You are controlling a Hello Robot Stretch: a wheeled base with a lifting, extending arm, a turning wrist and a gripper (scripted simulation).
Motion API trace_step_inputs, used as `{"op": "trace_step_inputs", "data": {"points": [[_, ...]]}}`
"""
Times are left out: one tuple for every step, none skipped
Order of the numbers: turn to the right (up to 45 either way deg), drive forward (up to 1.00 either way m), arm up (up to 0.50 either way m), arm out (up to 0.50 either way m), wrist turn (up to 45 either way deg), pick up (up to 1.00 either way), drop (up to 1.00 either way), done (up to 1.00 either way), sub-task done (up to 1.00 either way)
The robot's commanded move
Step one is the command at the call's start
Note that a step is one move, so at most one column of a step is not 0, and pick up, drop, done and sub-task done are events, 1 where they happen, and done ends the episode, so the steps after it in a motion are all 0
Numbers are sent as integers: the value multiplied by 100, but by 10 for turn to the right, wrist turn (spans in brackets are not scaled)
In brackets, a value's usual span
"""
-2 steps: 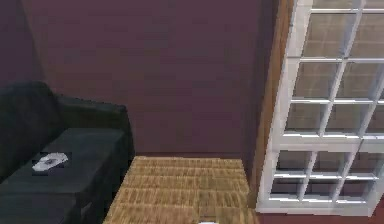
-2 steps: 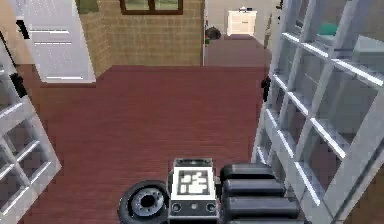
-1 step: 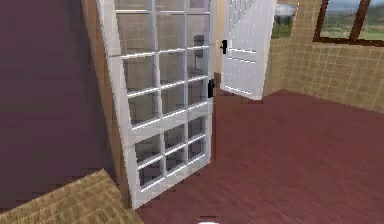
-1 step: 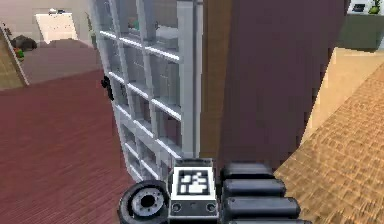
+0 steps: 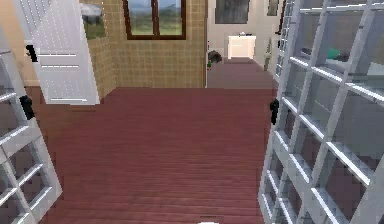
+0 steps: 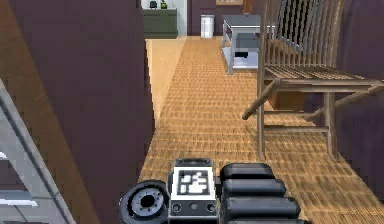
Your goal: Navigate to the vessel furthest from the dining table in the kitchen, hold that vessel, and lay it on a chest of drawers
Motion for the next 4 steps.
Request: {"op": "trace_step_inputs", "data": {"points": [[30, 0, 0, 0, 0, 0, 0, 0, 0], [-300, 0, 0, 0, 0, 0, 0, 0, 0], [0, 15, 0, 0, 0, 0, 0, 0, 0], [270, 0, 0, 0, 0, 0, 0, 0, 0]]}}
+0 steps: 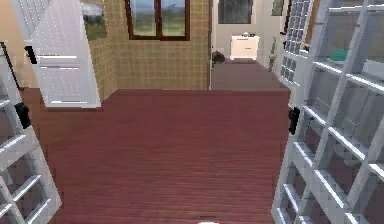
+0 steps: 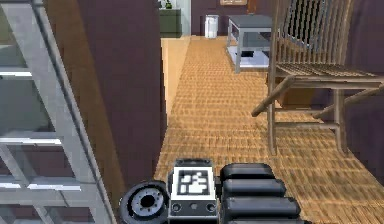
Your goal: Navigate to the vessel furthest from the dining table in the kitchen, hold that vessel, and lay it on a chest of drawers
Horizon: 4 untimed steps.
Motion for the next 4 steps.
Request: {"op": "trace_step_inputs", "data": {"points": [[0, 100, 0, 0, 0, 0, 0, 0, 0], [30, 0, 0, 0, 0, 0, 0, 0, 0], [0, 50, 0, 0, 0, 0, 0, 0, 0], [450, 0, 0, 0, 0, 0, 0, 0, 0]]}}
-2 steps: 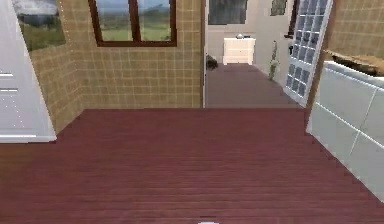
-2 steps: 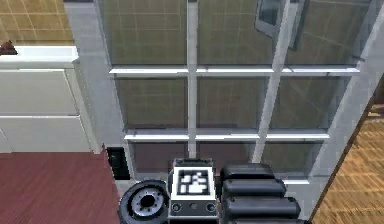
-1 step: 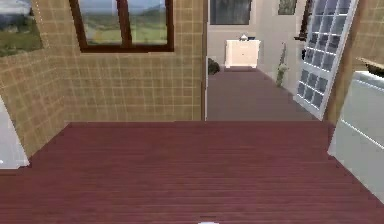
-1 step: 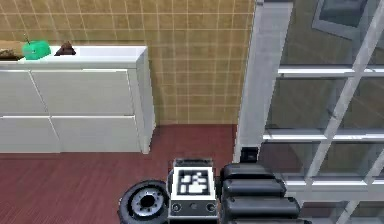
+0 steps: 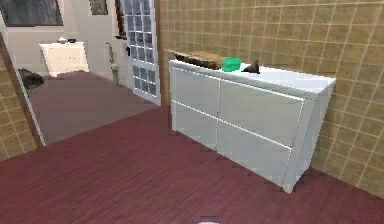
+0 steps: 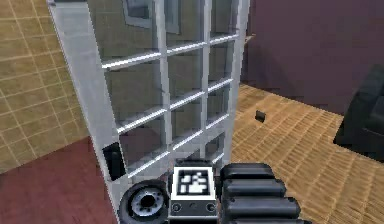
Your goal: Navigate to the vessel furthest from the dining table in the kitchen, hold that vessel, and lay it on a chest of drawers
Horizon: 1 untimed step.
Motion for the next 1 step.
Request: {"op": "trace_step_inputs", "data": {"points": [[180, 0, 0, 0, 0, 0, 0, 0, 0]]}}
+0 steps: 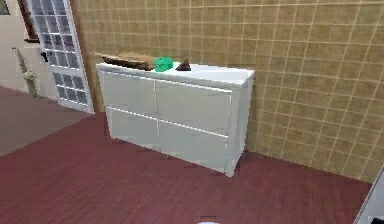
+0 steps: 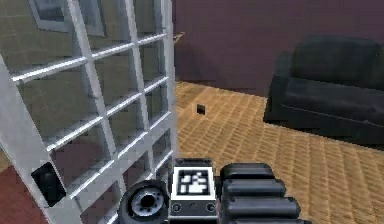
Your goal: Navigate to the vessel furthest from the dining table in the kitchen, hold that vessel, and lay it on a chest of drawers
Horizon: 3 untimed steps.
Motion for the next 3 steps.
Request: {"op": "trace_step_inputs", "data": {"points": [[0, 15, 0, 0, 0, 0, 0, 0, 0], [-240, 0, 0, 0, 0, 0, 0, 0, 0], [0, 100, 0, 0, 0, 0, 0, 0, 0]]}}
